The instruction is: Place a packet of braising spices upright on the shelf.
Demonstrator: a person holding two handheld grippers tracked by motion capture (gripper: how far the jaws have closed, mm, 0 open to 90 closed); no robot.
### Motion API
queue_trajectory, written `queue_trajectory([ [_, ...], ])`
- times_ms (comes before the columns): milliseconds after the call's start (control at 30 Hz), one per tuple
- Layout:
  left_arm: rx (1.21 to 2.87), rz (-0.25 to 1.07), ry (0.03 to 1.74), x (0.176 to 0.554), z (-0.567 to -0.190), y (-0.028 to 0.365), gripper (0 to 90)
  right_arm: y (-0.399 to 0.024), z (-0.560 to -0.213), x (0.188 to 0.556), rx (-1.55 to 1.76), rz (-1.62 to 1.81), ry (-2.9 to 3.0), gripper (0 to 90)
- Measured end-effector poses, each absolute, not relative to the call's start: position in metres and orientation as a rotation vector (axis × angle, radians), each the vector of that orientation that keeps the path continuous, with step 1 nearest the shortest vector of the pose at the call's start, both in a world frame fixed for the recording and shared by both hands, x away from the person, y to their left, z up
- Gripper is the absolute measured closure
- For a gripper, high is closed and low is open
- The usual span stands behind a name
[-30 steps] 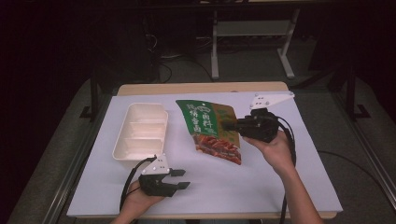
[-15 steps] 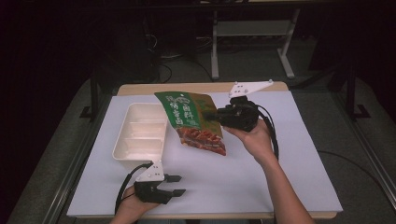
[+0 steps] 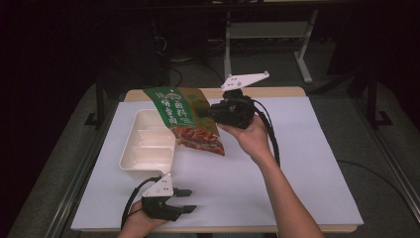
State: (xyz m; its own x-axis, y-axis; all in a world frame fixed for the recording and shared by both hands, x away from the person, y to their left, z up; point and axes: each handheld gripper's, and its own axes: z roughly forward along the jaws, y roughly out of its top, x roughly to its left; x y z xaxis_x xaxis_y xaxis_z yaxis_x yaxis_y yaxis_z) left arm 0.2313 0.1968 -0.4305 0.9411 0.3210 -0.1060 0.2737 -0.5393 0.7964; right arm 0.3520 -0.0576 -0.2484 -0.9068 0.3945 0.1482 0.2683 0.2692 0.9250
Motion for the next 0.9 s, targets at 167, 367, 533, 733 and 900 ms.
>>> queue_trajectory([
  [167, 2.163, 0.063, 0.419, 0.229, -0.432, 0.196, 47.5, -0.039, -0.244, 0.355, 0.611, 1.728, 2.424, 89.7],
  [367, 2.164, 0.058, 0.417, 0.229, -0.433, 0.197, 47.2, -0.016, -0.242, 0.359, 0.576, 1.750, 2.437, 89.7],
  [533, 2.169, 0.056, 0.408, 0.229, -0.433, 0.196, 47.1, -0.001, -0.242, 0.361, 0.553, 1.771, 2.435, 89.7],
  [733, 2.166, 0.055, 0.400, 0.228, -0.433, 0.195, 46.8, 0.018, -0.243, 0.362, 0.529, 1.776, 2.447, 89.7],
  [900, 2.167, 0.058, 0.394, 0.228, -0.433, 0.195, 46.8, 0.033, -0.244, 0.363, 0.510, 1.778, 2.458, 89.7],
])
